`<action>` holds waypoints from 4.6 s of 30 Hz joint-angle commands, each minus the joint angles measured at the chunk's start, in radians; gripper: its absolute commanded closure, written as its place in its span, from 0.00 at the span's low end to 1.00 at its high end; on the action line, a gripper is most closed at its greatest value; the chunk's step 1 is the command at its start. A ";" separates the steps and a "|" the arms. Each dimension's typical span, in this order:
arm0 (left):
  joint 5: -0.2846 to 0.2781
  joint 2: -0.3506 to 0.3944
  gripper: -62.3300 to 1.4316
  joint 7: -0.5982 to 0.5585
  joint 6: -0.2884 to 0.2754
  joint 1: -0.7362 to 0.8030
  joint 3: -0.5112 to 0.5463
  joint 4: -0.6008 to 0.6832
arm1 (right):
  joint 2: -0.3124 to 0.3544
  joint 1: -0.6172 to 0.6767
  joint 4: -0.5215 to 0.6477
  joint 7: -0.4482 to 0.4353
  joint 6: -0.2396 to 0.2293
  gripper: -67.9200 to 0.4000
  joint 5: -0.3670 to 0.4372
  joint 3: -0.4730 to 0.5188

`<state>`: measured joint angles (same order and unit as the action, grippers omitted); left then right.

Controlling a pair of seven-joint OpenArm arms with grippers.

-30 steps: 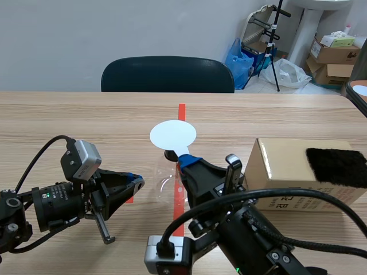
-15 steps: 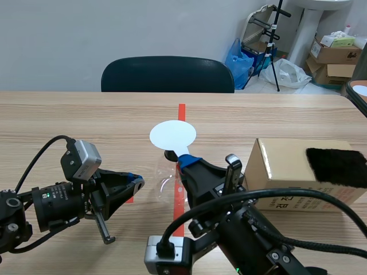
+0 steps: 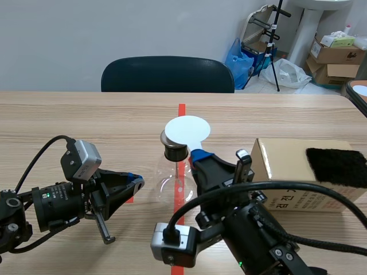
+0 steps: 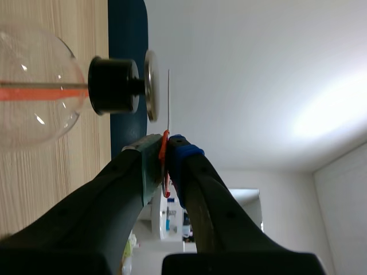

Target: Do the electroscope experiment

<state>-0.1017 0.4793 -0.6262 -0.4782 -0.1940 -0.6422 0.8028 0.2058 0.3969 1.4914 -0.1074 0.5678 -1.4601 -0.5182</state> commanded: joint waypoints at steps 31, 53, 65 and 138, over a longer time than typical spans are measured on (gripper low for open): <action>-0.009 -0.003 0.93 -0.018 -0.003 -0.003 0.003 0.024 | 0.005 -0.011 0.030 0.568 0.014 0.97 -0.001 0.009; -0.009 -0.003 0.93 -0.018 -0.003 -0.003 0.003 0.024 | 0.005 -0.012 0.030 0.005 0.014 0.97 -0.001 0.009; -0.009 -0.003 0.93 -0.018 -0.003 -0.003 0.003 0.024 | 0.004 -0.012 0.030 -0.095 0.014 0.97 -0.001 0.009; -0.009 -0.003 0.93 -0.017 -0.003 -0.003 0.003 0.024 | 0.005 -0.011 0.030 0.505 0.014 0.97 -0.001 0.009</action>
<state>-0.1017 0.4793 -0.6262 -0.4782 -0.1940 -0.6422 0.8028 0.2054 0.3969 1.4914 0.3916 0.5678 -1.4601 -0.5182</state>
